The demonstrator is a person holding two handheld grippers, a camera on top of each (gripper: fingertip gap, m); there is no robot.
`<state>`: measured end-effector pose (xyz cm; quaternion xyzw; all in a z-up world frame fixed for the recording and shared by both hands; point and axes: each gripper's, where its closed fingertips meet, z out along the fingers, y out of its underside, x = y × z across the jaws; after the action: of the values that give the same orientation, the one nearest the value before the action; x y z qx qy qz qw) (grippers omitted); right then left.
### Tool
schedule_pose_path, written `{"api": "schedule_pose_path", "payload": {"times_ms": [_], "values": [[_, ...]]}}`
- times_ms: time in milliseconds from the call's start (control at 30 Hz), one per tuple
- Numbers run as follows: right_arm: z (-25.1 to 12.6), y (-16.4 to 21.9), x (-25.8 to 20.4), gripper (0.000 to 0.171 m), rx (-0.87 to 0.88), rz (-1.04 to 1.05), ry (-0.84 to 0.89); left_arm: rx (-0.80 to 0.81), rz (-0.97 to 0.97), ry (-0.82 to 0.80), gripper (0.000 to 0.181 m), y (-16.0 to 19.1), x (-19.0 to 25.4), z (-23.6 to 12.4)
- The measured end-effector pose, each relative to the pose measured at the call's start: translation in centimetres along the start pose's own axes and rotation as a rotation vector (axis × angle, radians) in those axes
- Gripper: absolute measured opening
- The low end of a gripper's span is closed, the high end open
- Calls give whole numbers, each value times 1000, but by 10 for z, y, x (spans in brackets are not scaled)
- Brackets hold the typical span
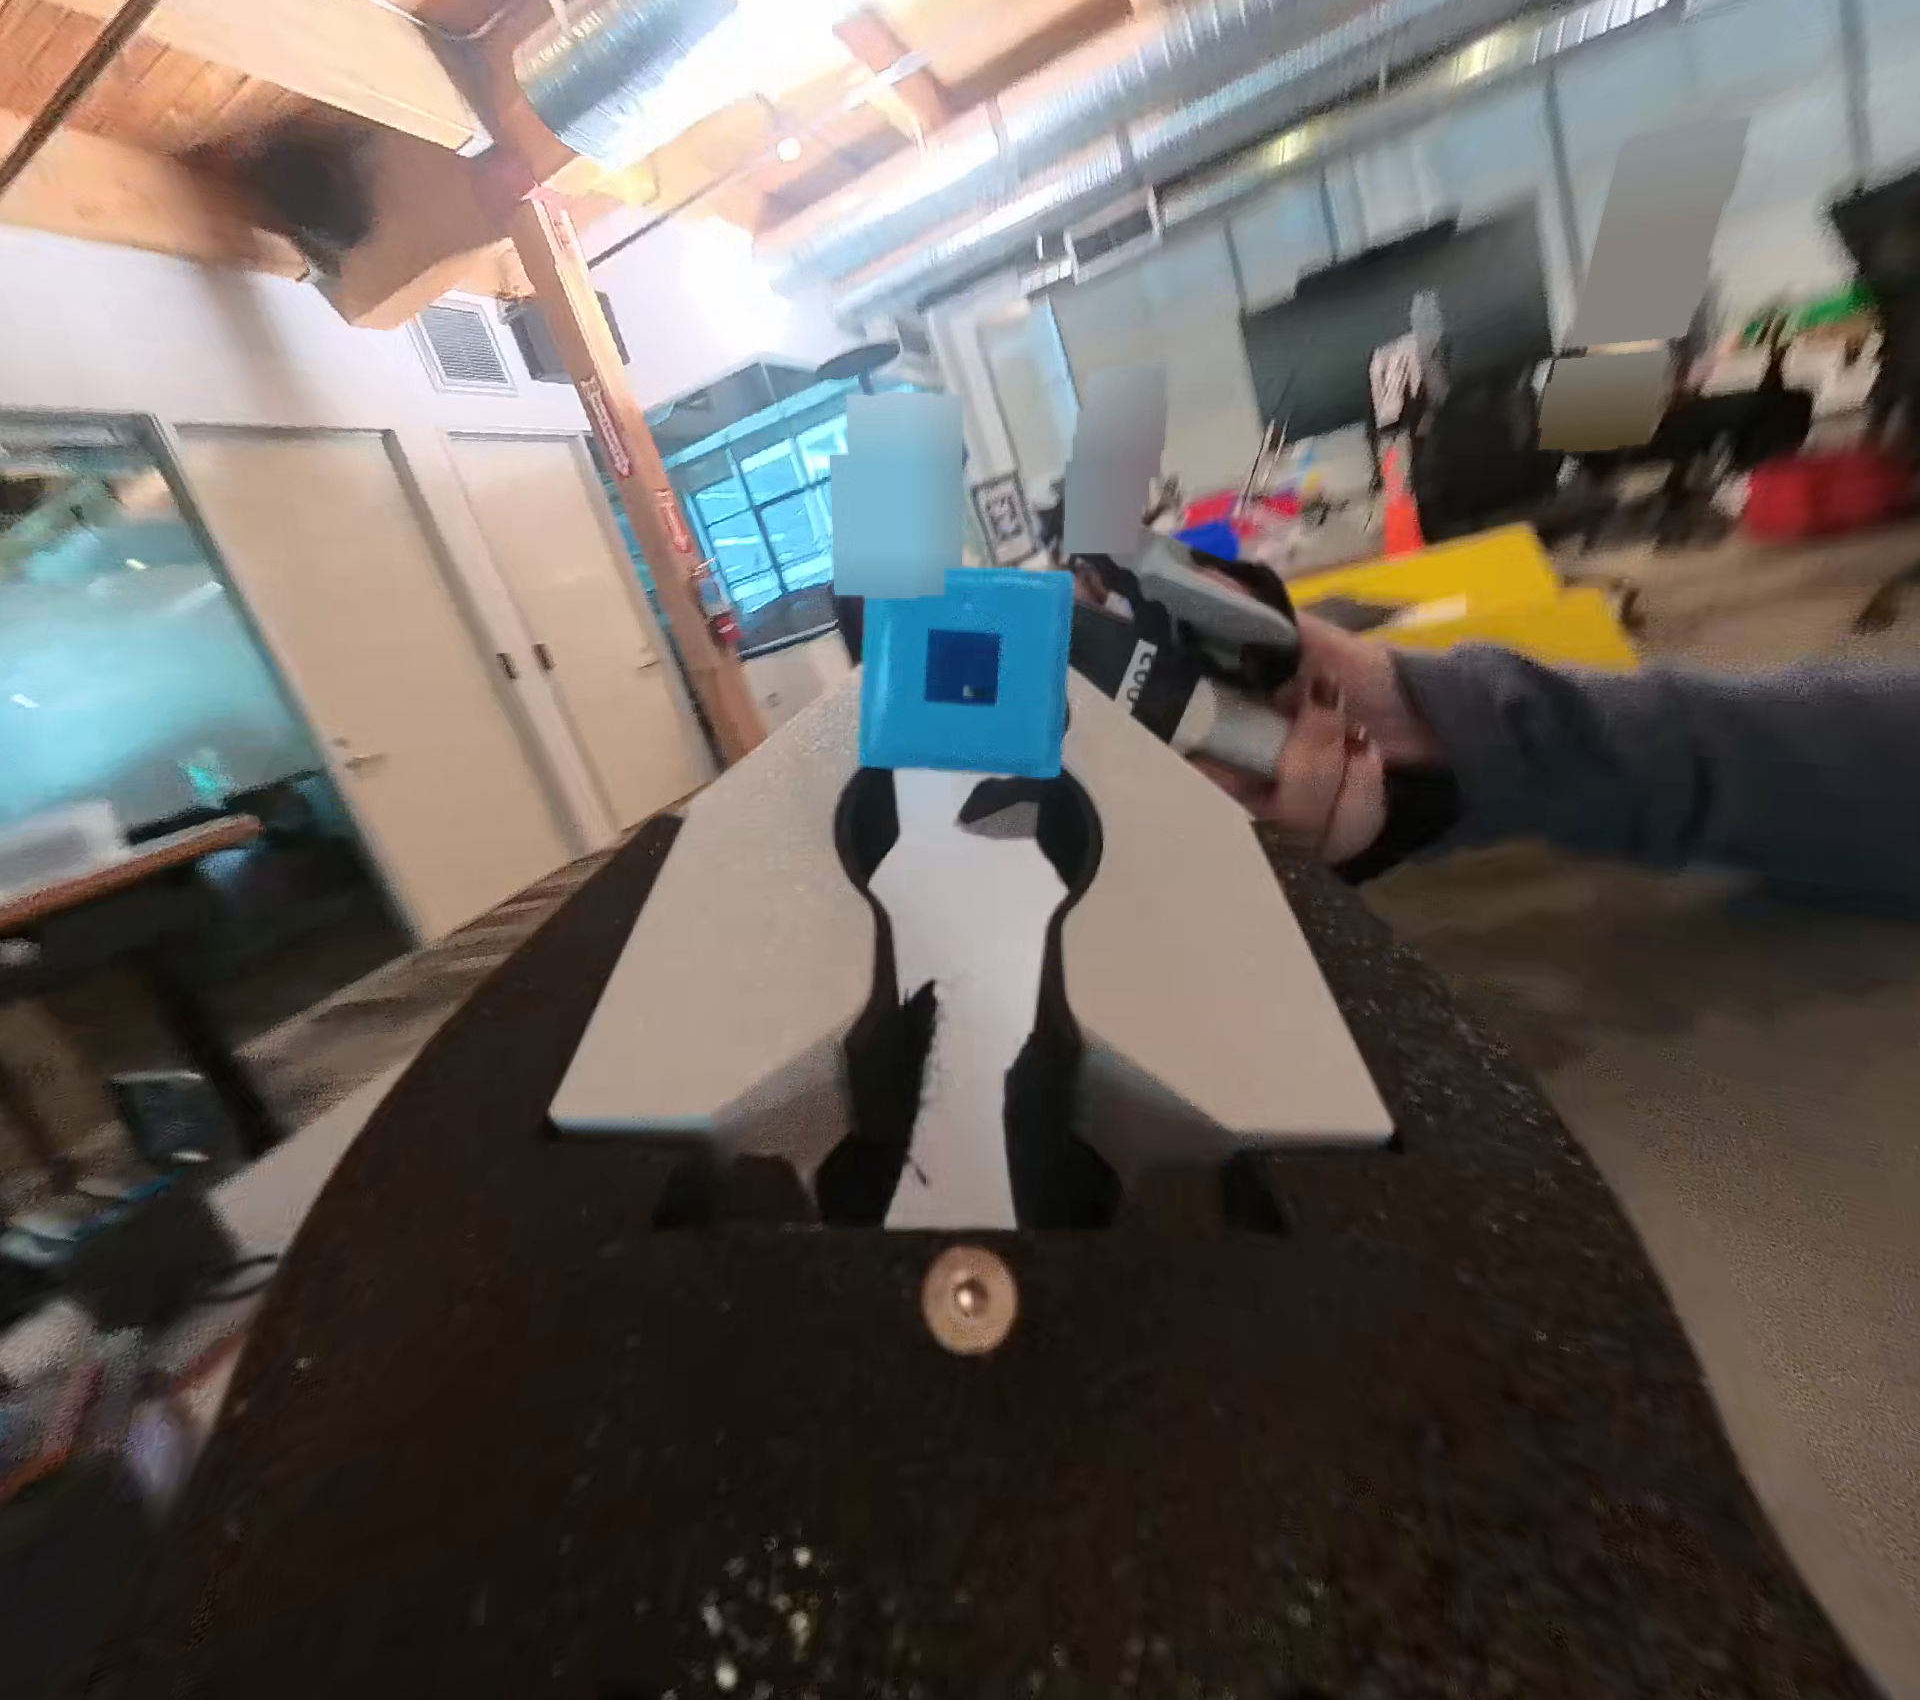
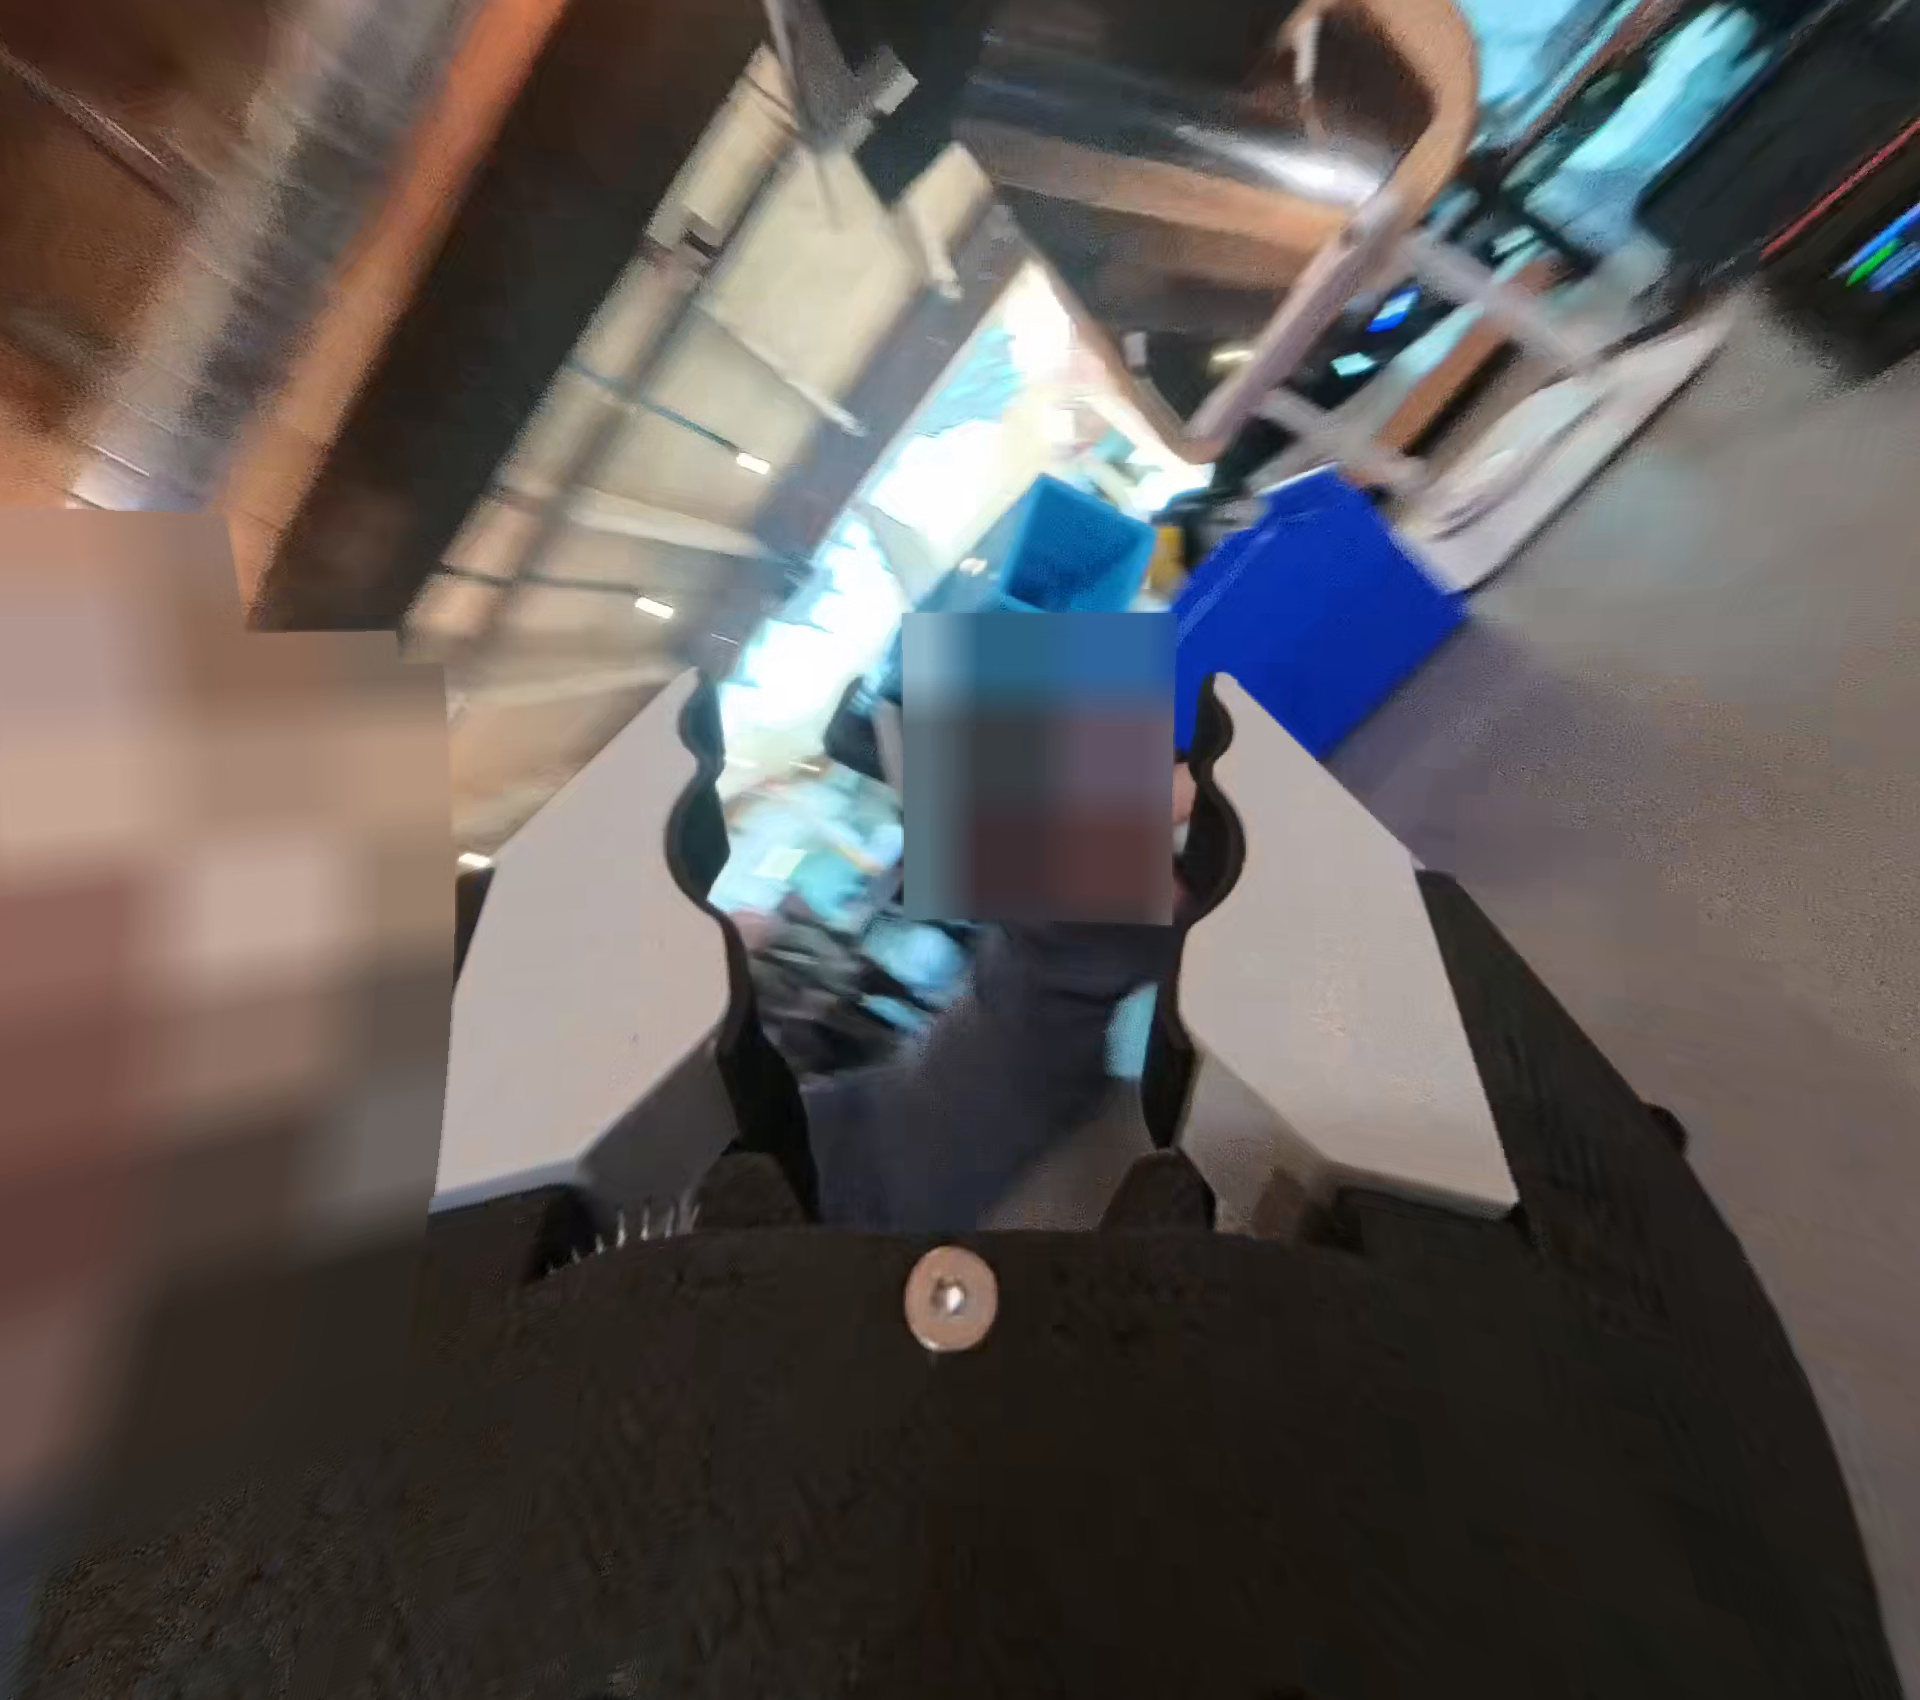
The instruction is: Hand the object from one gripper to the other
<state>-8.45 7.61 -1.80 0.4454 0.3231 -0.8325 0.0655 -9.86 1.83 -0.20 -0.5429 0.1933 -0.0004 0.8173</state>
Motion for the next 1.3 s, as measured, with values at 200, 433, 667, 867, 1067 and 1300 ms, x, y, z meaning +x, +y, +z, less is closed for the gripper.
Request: {"api": "schedule_pose_path", "payload": {"times_ms": [200,433,667,867,1067,1300], "values": [[2,5,9,42,2,134,-31,-100,212,51,19,15,27,14],[-4,-13,-6,19,98,-90,-43,-143,-186,73,96,27,22,19],[-7,-6,-37,20,44,-616,0,-68,-816,388,78,18,37,11],[-4,6,-49,20,10,-824,-9,-198,-847,485,40,37,60,12],[-2,10,-52,20,6,-864,-16,-233,-691,439,19,45,61,12],[-7,-20,-24,67,129,-629,134,-235,-92,55,18,44,18,14]]}}
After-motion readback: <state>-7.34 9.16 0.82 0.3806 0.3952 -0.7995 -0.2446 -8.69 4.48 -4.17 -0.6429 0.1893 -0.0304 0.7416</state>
